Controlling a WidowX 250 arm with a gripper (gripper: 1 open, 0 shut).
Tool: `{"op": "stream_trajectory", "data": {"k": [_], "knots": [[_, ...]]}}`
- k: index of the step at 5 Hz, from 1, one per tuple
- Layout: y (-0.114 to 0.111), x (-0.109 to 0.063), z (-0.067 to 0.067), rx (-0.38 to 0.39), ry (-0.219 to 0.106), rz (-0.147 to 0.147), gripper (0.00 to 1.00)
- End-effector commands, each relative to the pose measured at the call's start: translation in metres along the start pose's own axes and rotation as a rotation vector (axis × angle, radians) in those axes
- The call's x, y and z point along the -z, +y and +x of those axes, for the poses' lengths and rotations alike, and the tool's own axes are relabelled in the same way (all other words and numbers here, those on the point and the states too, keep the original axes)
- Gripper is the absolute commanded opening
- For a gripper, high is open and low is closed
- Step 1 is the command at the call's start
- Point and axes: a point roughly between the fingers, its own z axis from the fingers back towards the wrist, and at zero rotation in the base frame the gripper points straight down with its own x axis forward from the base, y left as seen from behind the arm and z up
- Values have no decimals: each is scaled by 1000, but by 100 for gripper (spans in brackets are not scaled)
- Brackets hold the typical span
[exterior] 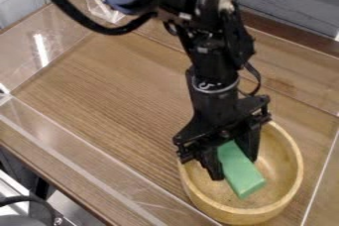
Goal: Remove the green block from inside the brown bowl and put it on the table
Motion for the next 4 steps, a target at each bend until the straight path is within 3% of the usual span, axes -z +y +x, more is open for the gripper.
{"op": "stream_trajectory", "data": {"k": [1, 4], "knots": [[-3, -16, 3, 8, -16, -46, 0], [3, -26, 6, 19, 5, -54, 0]]}}
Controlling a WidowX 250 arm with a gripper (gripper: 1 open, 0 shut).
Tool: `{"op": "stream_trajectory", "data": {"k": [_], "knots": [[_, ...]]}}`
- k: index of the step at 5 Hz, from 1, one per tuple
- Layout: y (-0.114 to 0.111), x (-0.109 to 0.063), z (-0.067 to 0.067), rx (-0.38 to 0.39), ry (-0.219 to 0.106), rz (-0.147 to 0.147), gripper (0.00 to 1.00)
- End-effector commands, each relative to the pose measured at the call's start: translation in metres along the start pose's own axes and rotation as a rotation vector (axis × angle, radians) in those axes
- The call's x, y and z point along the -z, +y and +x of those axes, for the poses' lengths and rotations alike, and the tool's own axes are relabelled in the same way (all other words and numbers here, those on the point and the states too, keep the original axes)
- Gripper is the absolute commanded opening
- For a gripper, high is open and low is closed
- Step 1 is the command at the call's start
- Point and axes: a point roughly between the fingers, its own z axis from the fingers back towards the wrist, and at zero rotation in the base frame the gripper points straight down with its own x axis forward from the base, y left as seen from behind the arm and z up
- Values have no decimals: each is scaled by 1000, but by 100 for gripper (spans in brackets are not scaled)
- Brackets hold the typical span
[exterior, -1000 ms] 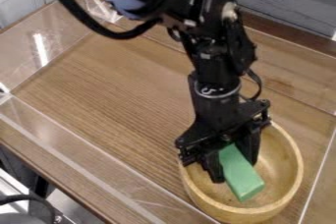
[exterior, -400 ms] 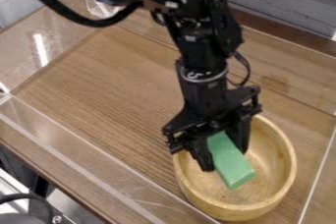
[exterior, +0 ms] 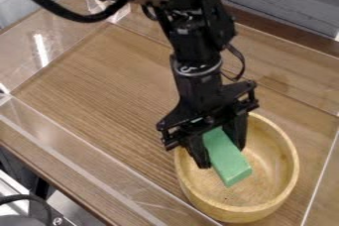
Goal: Remove the green block from inside the brown bowl and put it on the table
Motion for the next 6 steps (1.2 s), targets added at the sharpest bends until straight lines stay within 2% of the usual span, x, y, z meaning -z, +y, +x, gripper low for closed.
{"op": "stream_trajectory", "data": {"k": [1, 2, 4, 5, 6], "knots": [[-2, -12, 2, 7, -7, -40, 0], [3, -21, 11, -14, -10, -48, 0], [23, -36, 51, -72, -31, -77, 0], [26, -36, 64, -87, -41, -88, 0], [26, -37, 68, -107, -40, -100, 0]]}}
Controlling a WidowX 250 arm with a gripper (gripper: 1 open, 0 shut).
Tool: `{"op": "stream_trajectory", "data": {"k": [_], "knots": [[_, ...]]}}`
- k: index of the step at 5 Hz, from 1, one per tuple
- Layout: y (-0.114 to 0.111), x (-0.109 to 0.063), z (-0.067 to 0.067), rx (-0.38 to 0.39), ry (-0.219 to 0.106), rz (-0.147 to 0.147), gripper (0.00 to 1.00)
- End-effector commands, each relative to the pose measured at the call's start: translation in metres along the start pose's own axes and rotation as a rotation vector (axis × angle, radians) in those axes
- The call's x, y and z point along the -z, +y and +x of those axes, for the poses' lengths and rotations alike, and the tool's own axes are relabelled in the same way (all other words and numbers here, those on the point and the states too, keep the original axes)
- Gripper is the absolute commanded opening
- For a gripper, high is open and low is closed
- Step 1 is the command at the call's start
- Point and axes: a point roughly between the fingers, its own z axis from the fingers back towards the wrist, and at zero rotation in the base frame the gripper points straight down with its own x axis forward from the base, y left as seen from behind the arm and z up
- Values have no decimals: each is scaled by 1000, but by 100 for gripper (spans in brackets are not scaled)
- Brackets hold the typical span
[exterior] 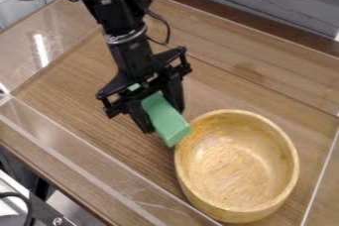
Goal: Remove the green block from inside the brown bowl and put it on the table
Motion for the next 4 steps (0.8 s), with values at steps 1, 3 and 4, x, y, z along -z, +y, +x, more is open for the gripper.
{"op": "stream_trajectory", "data": {"k": [1, 3, 4], "knots": [[-9, -11, 9, -10, -29, -44, 0], [-10, -11, 15, -37, -37, -58, 0], [-10, -11, 18, -46, -40, -61, 0]]}}
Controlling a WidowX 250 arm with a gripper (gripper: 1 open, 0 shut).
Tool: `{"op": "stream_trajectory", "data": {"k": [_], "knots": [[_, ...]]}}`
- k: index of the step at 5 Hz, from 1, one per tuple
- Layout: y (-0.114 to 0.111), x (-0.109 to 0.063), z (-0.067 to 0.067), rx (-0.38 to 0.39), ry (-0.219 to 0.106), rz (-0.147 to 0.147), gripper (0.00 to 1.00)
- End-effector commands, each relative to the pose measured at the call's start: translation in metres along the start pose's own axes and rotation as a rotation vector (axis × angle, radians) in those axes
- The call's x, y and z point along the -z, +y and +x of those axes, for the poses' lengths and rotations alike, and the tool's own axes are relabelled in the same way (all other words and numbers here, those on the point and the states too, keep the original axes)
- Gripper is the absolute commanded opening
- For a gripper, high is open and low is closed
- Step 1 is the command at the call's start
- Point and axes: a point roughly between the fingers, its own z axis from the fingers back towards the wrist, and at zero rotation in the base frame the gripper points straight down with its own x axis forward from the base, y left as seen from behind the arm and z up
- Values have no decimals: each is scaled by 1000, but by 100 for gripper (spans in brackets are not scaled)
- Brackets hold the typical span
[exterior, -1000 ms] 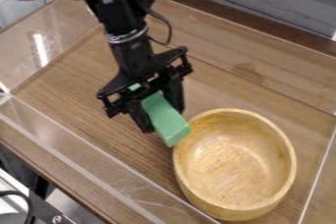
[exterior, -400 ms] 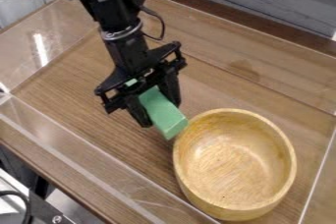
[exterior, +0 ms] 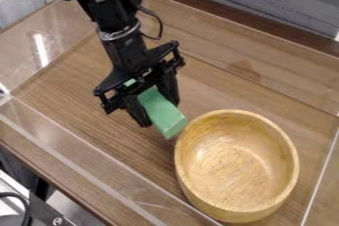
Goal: Remove the green block from inside the brown bowl and put it on the table
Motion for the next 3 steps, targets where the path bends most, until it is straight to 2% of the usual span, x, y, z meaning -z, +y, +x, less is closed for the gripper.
{"op": "stream_trajectory", "data": {"k": [1, 3], "knots": [[-11, -14, 9, 2, -33, -45, 0], [-12, -14, 13, -3, -34, -44, 0]]}}
